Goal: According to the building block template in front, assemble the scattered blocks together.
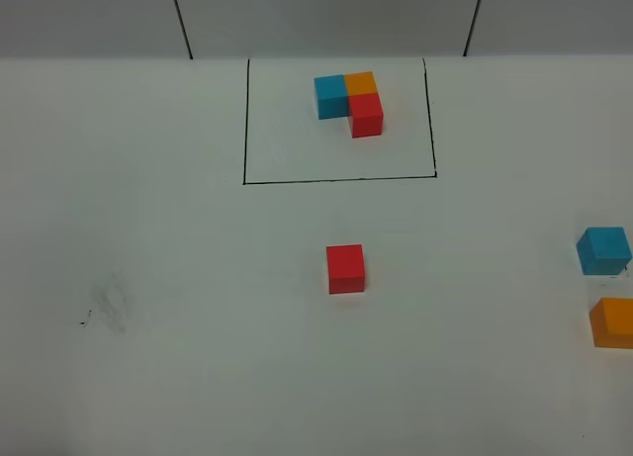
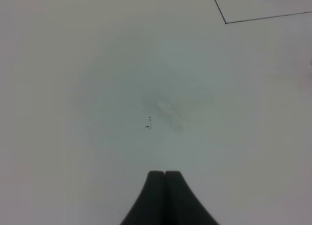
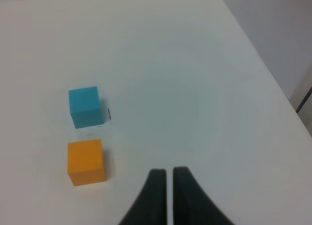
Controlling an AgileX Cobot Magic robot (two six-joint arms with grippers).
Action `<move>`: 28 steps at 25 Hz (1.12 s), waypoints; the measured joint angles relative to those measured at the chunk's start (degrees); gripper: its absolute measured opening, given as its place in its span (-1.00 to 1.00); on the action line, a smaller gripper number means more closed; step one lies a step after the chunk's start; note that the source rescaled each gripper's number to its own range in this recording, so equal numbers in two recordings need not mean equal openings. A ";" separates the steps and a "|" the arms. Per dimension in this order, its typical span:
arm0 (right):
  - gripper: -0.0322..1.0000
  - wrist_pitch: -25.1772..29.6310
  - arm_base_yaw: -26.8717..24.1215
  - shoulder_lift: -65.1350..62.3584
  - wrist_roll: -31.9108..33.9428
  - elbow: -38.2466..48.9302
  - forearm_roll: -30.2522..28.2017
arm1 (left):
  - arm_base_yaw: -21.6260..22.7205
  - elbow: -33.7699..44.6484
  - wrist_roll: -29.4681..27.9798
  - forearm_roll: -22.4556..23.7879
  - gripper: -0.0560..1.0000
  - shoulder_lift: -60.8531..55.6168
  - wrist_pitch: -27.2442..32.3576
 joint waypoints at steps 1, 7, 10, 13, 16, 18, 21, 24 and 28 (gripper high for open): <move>-0.94 0.00 0.00 0.00 0.00 0.00 0.00 | 0.00 0.00 0.00 0.00 -0.89 0.00 0.00; -0.94 0.00 0.00 0.00 0.00 0.00 0.00 | 0.00 0.00 0.00 0.00 -0.89 0.00 0.00; -0.94 0.00 0.00 0.00 0.00 0.00 0.00 | 0.00 0.00 0.00 0.00 -0.89 0.00 0.00; -0.94 0.00 0.00 0.00 0.00 0.00 0.00 | 0.00 0.00 0.00 0.00 -0.89 0.00 0.00; -0.94 0.00 0.00 0.00 0.00 0.00 0.00 | 0.00 0.00 0.00 0.00 -0.89 0.00 0.00; -0.94 0.00 0.00 0.00 0.00 0.00 0.00 | 0.00 0.00 0.00 0.00 -0.89 0.00 0.00; -0.94 0.00 0.00 0.00 0.00 0.00 0.00 | 0.00 0.00 0.06 0.00 -0.89 0.00 0.00; -0.94 0.00 0.00 0.00 0.00 0.00 0.00 | 0.00 0.00 0.11 0.00 -0.89 0.00 0.00; -0.94 0.00 0.00 0.00 0.00 0.00 0.00 | 0.00 0.00 0.11 0.00 -0.89 0.00 0.00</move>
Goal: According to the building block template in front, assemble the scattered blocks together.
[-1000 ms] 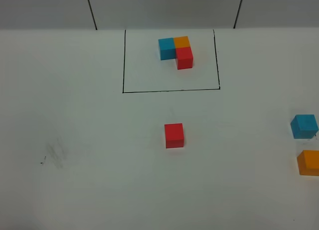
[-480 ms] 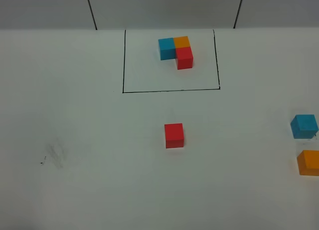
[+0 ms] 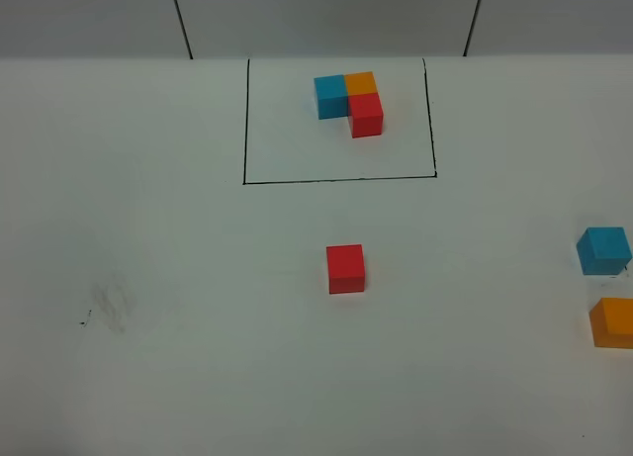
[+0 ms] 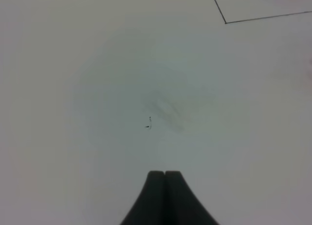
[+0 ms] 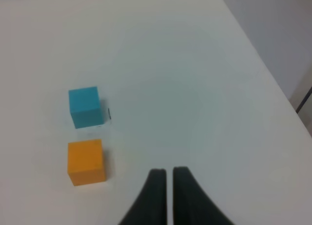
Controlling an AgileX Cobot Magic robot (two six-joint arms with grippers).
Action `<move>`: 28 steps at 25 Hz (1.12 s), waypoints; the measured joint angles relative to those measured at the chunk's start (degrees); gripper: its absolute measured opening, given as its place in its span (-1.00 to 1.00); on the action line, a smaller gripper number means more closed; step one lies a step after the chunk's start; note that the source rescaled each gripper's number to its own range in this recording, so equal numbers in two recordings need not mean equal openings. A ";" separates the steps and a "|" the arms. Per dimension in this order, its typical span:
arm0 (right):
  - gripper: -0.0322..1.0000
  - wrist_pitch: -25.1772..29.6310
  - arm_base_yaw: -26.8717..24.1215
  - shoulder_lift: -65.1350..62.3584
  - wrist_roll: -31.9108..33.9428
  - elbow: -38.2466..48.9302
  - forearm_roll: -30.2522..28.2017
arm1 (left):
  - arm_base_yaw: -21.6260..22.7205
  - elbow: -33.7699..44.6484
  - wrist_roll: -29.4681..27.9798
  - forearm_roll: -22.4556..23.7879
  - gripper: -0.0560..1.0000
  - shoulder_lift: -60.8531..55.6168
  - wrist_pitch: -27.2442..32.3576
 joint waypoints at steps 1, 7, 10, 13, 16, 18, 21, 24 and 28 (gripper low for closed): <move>-0.94 0.00 0.00 0.00 0.00 0.00 0.00 | 0.00 0.00 0.00 0.00 -0.89 0.00 0.00; -0.80 0.00 0.00 0.00 -0.23 0.00 0.06 | 0.00 0.00 0.00 0.00 -0.89 0.00 0.00; -0.60 0.00 0.00 0.00 -0.52 0.00 1.01 | 0.00 0.00 0.00 0.00 -0.89 0.00 0.00; -0.43 0.00 0.00 0.00 -0.64 0.00 1.41 | 0.00 0.00 0.00 0.00 -0.89 0.00 0.00; -0.38 0.00 0.00 0.00 -0.64 0.00 1.46 | 0.00 0.00 0.00 0.00 -0.89 0.00 0.00; -0.36 0.00 0.00 0.00 -0.64 0.00 1.52 | 0.00 0.00 0.00 0.00 -0.89 0.00 0.00; -0.36 0.00 0.00 0.00 -0.64 0.00 1.75 | 0.00 0.00 0.00 0.00 -0.89 0.00 0.00; -0.35 0.00 0.00 0.00 -0.64 0.00 2.33 | 0.00 0.00 0.00 0.00 -0.89 0.00 0.00; -0.21 0.00 0.00 0.00 -1.05 0.00 3.76 | 0.00 0.00 0.00 0.00 -0.89 0.00 0.00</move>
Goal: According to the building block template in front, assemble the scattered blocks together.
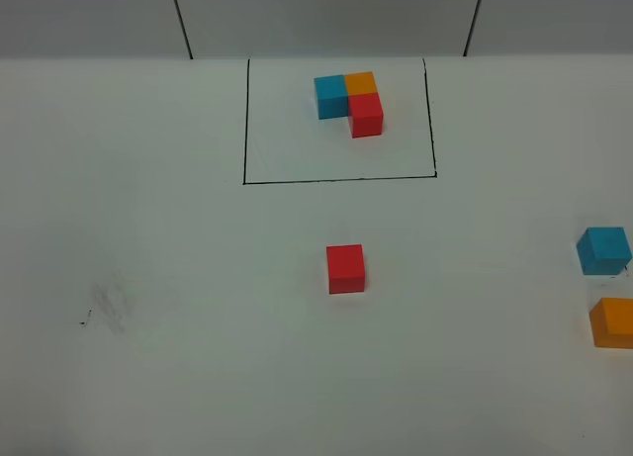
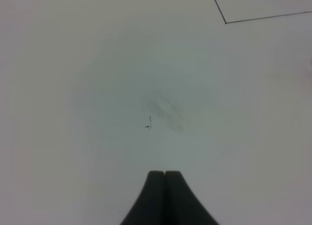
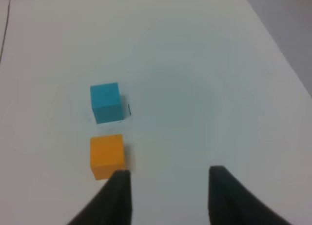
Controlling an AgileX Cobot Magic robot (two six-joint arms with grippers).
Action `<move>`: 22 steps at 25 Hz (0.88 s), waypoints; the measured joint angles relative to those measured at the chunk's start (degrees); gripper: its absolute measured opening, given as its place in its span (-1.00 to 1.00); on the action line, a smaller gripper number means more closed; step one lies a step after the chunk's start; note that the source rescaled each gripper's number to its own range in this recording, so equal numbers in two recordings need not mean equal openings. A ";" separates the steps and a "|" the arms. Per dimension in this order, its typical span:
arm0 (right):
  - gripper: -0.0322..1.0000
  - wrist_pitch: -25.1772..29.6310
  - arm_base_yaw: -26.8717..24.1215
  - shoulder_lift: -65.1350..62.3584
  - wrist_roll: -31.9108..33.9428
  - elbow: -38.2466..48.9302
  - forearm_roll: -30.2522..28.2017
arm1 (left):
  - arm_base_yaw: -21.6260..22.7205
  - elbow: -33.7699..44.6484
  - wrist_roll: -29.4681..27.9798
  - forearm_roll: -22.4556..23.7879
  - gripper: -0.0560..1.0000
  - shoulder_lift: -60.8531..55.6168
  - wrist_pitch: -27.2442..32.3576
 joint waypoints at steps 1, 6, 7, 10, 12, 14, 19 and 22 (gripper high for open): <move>-0.11 -0.06 0.00 0.00 -0.05 0.00 0.49 | 0.00 0.00 0.00 0.00 -0.89 0.00 0.00; 0.67 -0.06 0.00 0.00 -0.07 0.00 1.17 | 0.00 0.00 0.00 0.00 -0.89 0.00 0.00; 0.81 -0.06 0.00 0.00 -0.12 0.00 1.11 | 0.00 0.00 0.00 0.00 -0.89 0.00 0.00; 0.97 -0.06 0.00 0.00 -0.12 0.00 0.78 | 0.00 0.00 0.00 0.00 -0.89 0.00 0.00; 0.99 -0.06 0.00 0.00 -0.06 0.00 0.84 | 0.00 0.00 0.00 0.00 -0.89 0.00 0.00; 1.00 -0.06 0.00 0.00 -0.06 0.00 1.43 | 0.00 0.00 0.00 0.00 -0.89 0.00 0.00; 0.81 -0.06 0.00 0.00 -0.06 0.00 1.83 | 0.00 0.00 0.00 0.00 -0.89 0.00 0.00; 0.55 -0.06 0.00 0.00 -0.06 0.00 1.83 | 0.00 0.00 0.00 -0.01 -0.89 0.00 0.00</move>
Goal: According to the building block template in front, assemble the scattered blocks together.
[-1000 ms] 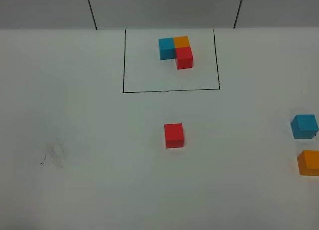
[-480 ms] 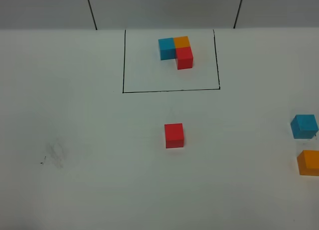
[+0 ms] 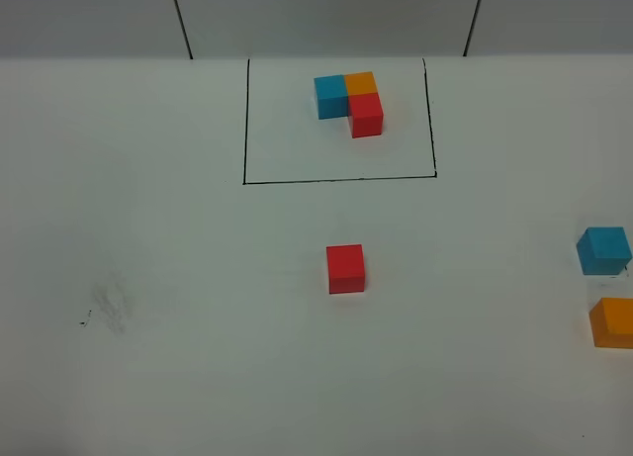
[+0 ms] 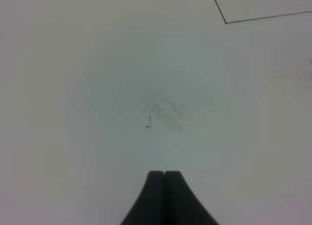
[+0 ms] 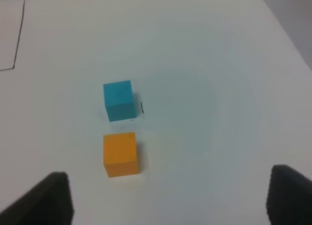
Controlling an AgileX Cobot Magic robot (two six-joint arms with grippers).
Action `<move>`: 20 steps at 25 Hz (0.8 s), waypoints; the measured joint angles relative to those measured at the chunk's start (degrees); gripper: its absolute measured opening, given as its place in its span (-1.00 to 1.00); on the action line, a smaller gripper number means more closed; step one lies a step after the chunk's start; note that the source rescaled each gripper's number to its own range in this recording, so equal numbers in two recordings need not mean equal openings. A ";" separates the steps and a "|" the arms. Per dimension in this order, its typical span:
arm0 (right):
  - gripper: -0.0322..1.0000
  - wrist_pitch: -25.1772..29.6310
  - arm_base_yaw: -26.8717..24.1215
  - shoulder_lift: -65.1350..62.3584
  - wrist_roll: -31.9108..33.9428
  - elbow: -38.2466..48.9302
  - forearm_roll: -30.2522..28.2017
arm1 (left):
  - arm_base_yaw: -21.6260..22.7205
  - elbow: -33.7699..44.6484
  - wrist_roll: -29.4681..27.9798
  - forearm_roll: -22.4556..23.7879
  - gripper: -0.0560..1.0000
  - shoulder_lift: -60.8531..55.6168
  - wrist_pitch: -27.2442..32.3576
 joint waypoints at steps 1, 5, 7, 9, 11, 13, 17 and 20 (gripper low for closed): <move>0.46 0.00 0.00 0.00 0.00 0.00 0.00 | 0.00 0.00 0.00 0.00 -0.89 0.00 0.00; 0.14 0.00 0.00 0.00 0.00 0.00 -0.05 | 0.00 0.00 0.00 0.00 -0.89 0.00 0.00; 0.10 0.00 0.00 0.00 -0.28 0.00 -0.29 | 0.00 0.00 0.00 0.00 -0.89 0.00 0.00; 0.17 0.00 0.00 0.00 -2.23 0.00 -0.63 | 0.00 0.00 0.00 0.00 -0.89 0.00 0.00; 0.37 0.00 0.00 0.00 -5.29 0.00 -0.75 | 0.00 0.00 0.00 0.00 -0.89 0.00 0.00; 0.67 0.00 0.00 0.00 -6.91 0.00 -0.75 | 0.00 0.00 0.00 0.00 -0.89 0.00 0.00; 0.97 0.00 0.00 0.00 -6.78 0.00 -0.75 | 0.00 0.00 0.00 0.00 -0.89 0.00 0.00; 1.00 0.00 0.00 0.00 -5.59 -0.35 -0.75 | 0.00 0.00 0.00 0.00 -0.89 0.00 0.00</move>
